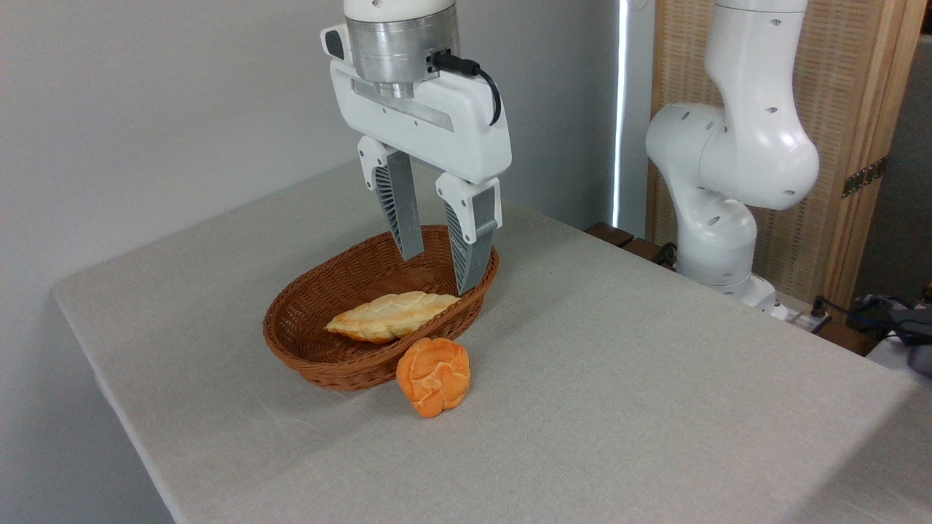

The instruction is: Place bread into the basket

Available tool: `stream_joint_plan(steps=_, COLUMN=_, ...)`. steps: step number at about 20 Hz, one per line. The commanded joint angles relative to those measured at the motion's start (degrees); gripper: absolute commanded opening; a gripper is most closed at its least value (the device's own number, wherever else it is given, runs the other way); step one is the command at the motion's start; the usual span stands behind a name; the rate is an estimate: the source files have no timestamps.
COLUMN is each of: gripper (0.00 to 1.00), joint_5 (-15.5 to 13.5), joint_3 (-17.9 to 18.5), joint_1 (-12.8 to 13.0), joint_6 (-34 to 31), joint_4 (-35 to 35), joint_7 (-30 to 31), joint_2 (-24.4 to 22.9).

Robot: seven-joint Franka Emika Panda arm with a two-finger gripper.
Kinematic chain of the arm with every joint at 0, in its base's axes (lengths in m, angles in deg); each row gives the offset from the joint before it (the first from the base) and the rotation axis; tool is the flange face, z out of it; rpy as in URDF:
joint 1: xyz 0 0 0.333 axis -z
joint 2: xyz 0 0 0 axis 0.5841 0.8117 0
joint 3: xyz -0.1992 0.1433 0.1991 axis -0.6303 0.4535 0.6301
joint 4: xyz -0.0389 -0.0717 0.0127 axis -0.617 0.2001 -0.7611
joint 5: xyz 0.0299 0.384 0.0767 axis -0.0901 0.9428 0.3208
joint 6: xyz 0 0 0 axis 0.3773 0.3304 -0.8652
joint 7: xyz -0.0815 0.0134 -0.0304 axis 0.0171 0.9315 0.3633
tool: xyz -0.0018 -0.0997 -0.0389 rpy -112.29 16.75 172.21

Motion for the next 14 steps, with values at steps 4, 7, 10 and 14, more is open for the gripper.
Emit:
stream_joint_plan(steps=4, gripper=1.0, joint_5=-0.4, joint_3=0.4, joint_1=0.3, joint_6=-1.5, joint_4=0.9, joint_7=-0.3, joint_2=0.0)
stream_joint_plan(steps=7, gripper=1.0, joint_5=-0.4, joint_3=0.4, joint_1=0.3, joint_6=-1.5, joint_4=0.9, joint_7=-0.3, joint_2=0.0)
stream_joint_plan(steps=10, gripper=1.0, joint_5=-0.4, joint_3=0.3, joint_1=0.4, joint_6=-1.5, joint_4=0.9, joint_7=-0.3, joint_2=0.2)
stream_joint_plan(steps=14, gripper=1.0, joint_5=-0.5, joint_3=0.2, joint_1=0.4, joint_6=-1.5, joint_4=0.9, joint_7=-1.8, joint_2=0.4)
